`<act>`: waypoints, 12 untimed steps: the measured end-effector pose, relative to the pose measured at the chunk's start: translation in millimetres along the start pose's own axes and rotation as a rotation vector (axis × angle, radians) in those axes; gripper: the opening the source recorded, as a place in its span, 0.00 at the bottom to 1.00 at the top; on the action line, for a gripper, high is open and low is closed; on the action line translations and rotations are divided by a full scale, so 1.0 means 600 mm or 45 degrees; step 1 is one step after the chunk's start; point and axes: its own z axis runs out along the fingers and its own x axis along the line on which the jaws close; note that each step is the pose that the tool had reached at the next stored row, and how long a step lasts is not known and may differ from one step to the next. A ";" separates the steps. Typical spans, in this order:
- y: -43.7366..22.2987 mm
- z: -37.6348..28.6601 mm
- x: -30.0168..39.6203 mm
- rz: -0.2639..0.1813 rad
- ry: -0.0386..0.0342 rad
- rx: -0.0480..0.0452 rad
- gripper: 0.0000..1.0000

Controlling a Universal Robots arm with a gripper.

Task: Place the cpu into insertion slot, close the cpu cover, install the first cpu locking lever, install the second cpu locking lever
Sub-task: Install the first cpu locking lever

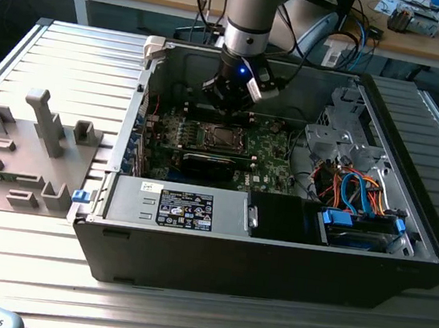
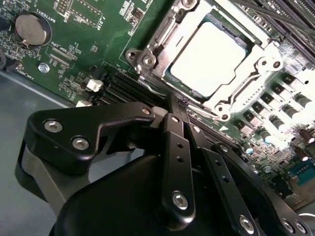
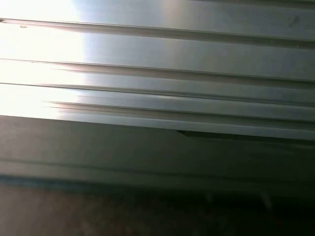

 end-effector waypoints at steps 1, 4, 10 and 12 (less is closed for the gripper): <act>0.000 0.000 -0.001 -0.001 0.0000 -0.001 0.11; 0.000 0.001 -0.005 -0.003 -0.0002 -0.002 0.11; -0.001 0.002 -0.013 -0.008 -0.0004 -0.005 0.11; -0.001 0.003 -0.013 -0.009 -0.0004 -0.005 0.11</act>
